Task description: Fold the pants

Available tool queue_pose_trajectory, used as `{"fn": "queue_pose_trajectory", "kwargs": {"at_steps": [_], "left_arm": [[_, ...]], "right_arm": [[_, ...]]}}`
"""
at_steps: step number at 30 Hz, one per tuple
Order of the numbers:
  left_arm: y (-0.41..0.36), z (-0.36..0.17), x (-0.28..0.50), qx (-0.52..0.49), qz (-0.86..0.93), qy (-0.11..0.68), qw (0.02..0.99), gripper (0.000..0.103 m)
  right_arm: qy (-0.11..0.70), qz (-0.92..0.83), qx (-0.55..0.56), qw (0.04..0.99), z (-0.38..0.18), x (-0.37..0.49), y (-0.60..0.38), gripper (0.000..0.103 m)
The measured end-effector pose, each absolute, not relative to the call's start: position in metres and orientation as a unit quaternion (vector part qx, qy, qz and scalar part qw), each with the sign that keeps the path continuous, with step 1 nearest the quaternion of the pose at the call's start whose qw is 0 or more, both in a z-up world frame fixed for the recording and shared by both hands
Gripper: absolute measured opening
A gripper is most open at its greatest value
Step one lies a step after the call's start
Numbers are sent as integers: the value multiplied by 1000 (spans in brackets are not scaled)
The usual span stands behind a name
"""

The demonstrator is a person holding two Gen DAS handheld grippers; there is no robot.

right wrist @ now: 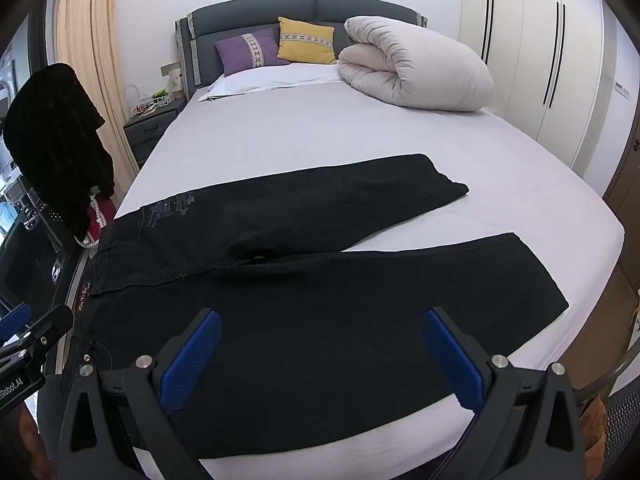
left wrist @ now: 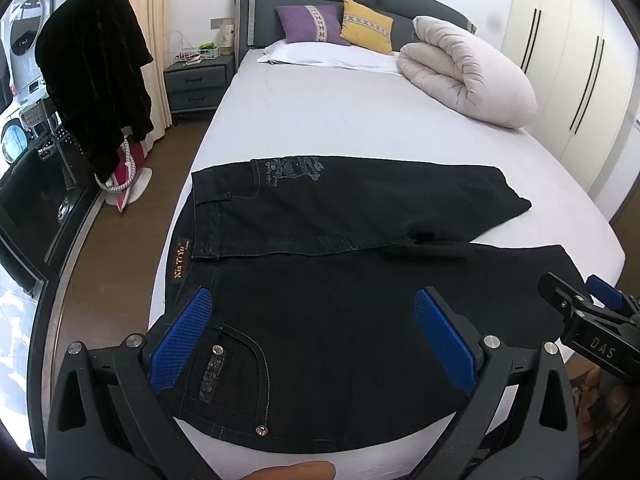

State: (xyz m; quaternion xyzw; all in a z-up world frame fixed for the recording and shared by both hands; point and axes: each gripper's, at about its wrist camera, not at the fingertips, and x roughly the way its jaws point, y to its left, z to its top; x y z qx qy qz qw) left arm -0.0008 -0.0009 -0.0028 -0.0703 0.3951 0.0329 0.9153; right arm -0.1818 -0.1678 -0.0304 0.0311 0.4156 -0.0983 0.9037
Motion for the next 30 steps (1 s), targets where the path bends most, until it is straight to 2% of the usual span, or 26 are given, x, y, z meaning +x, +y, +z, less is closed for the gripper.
{"fn": "queue_pose_trajectory", "kwargs": {"at_steps": [30], "left_arm": [[-3,-4,1,-71,33,398,914,103]], "right_arm": [[420,-96,26,902,-34,-182,-167,103]]}}
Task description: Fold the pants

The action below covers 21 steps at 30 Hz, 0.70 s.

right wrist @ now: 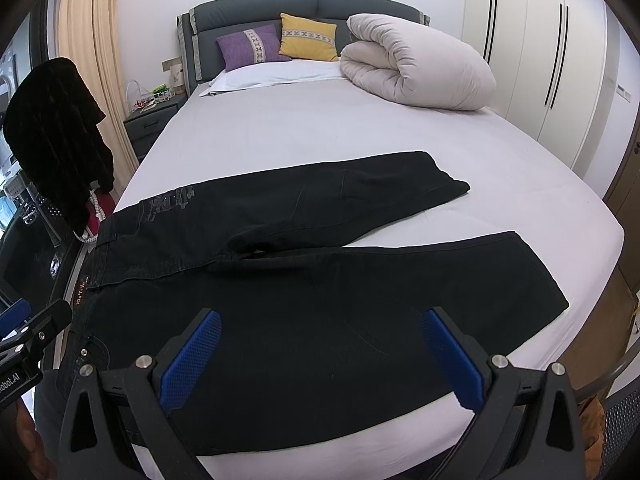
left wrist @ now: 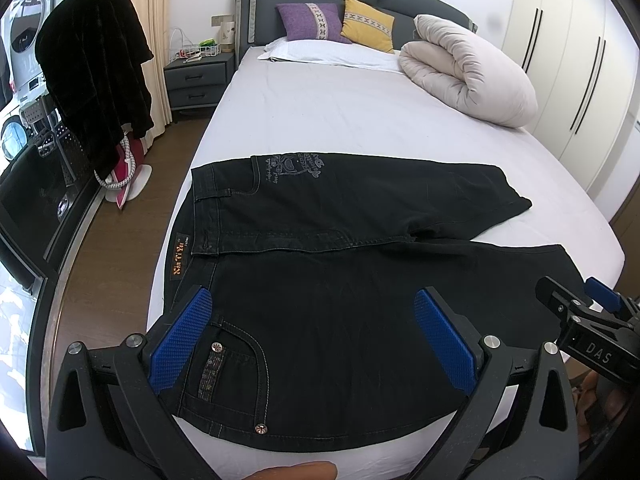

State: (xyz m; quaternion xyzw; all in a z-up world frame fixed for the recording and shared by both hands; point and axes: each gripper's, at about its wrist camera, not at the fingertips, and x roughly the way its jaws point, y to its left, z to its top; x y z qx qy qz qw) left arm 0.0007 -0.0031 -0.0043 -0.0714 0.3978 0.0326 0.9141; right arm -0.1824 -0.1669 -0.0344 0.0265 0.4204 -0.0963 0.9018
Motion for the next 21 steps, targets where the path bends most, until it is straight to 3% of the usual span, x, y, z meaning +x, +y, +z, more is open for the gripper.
{"fn": "queue_pose_trajectory", "kwargs": {"at_steps": [21], "left_arm": [[-3,-4,1,-73,32,399,914,103]], "right_arm": [[424,-95,22,901,-39,-183,-164,103]]}}
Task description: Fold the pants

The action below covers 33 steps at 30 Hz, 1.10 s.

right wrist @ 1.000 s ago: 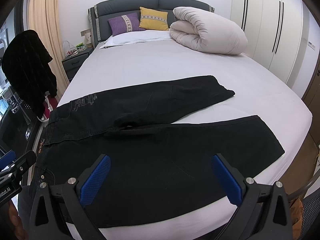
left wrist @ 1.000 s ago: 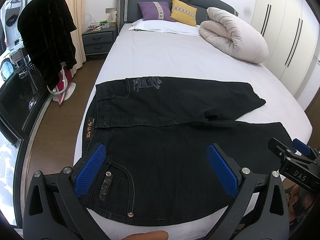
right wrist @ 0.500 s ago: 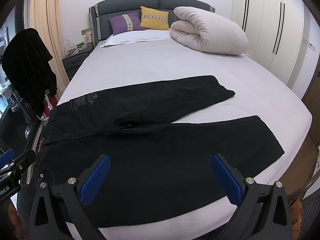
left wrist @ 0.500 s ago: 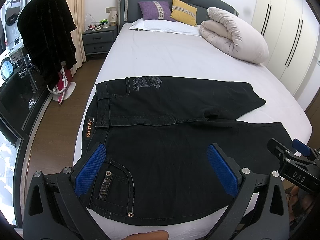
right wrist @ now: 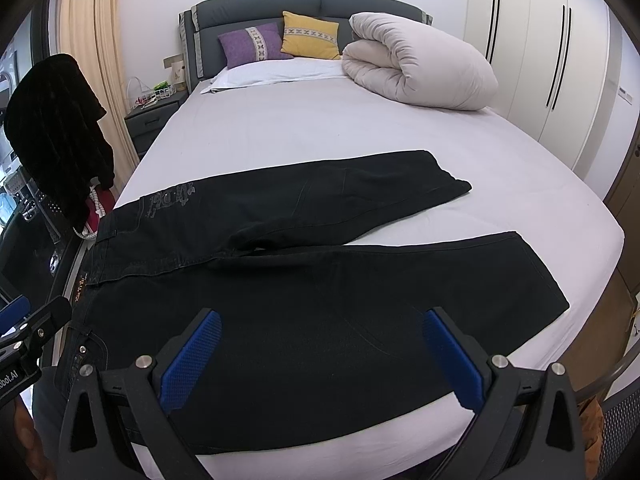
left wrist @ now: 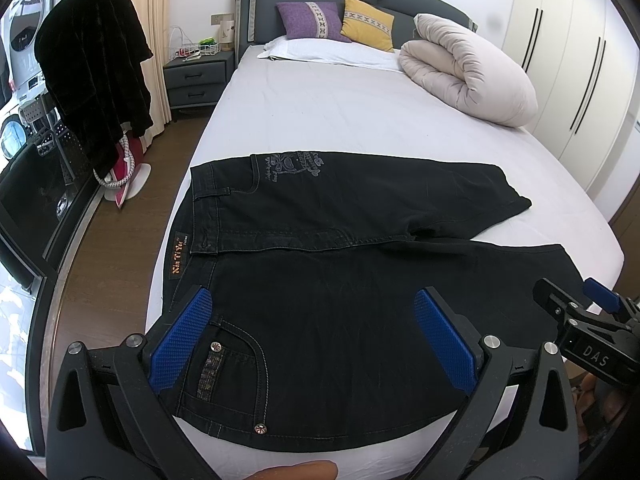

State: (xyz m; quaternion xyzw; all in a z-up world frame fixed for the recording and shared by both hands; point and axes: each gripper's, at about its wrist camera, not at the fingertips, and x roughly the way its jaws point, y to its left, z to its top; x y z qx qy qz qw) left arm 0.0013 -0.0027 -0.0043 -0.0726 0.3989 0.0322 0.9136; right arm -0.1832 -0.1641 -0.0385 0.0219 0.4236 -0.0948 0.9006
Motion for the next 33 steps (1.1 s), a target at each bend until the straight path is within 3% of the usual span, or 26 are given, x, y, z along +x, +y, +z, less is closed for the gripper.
{"fn": "queue_pose_trajectory", "kwargs": {"at_steps": [27,33], "left_arm": [[-10,-26,-5,-67,19,397,915,103],[13,-32,13,-105,-47,388,915,103]], "right_arm": [[436,-89,9,895,-42,-176,-158,103],[446,-82,-2,891,-48,-164,-154,103]]}}
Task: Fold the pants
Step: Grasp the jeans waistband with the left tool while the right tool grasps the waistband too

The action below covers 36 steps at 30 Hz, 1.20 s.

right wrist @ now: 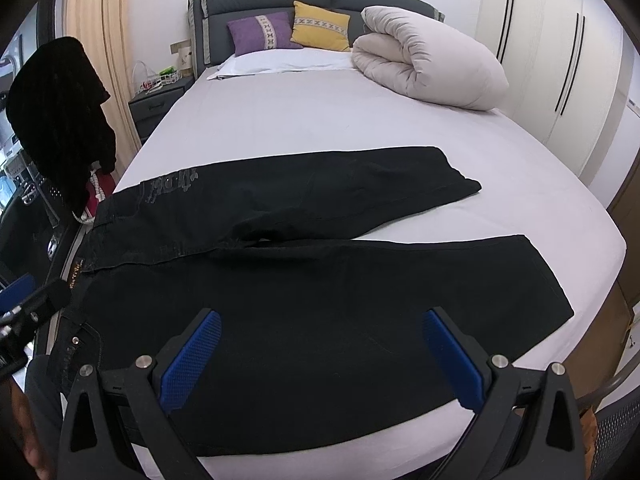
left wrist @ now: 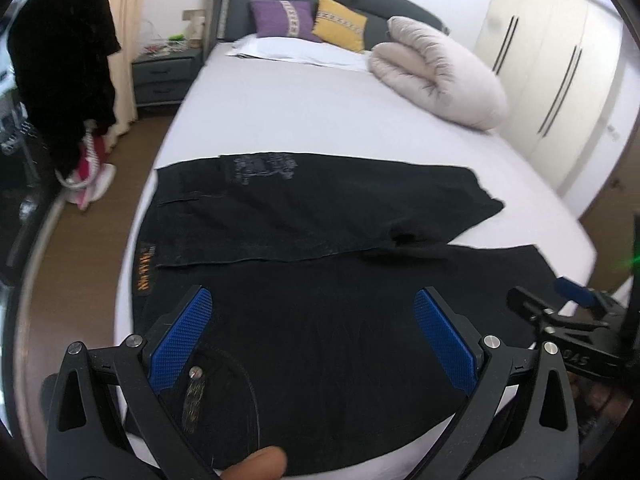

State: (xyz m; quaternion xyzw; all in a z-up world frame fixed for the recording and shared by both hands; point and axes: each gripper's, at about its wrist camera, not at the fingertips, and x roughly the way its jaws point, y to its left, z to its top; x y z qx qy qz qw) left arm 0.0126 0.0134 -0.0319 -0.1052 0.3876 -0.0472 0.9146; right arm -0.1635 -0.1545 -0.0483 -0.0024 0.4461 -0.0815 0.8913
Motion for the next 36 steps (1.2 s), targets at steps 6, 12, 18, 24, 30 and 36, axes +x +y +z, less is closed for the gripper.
{"fn": "queue_pose_trajectory", "kwargs": {"at_steps": [6,12,18,24,30,36], "left_arm": [[31,-46,39,-101,-45,418,902,103],[66,-43,107,-52,-31,385,921,103],[99,-61,210,-28,-85,394,915,103],[125,-118,310,-24,-154,461,874,98],[136,-164,359,4,-184,509,841,76],[156,-166,381,6,-211,529,822,60]], "right_arm": [[448,-42,-15,893,-51,-135,-147,103],[452,42,-17,891,-57,-93,-144,103],[459,101,-11,883,-67,-49,-152,103],[468,156,-42,869,-83,-23,-152,98],[487,201,-57,848,-102,-3,-152,93],[497,231,-62,834,-110,20,-142,85]]}}
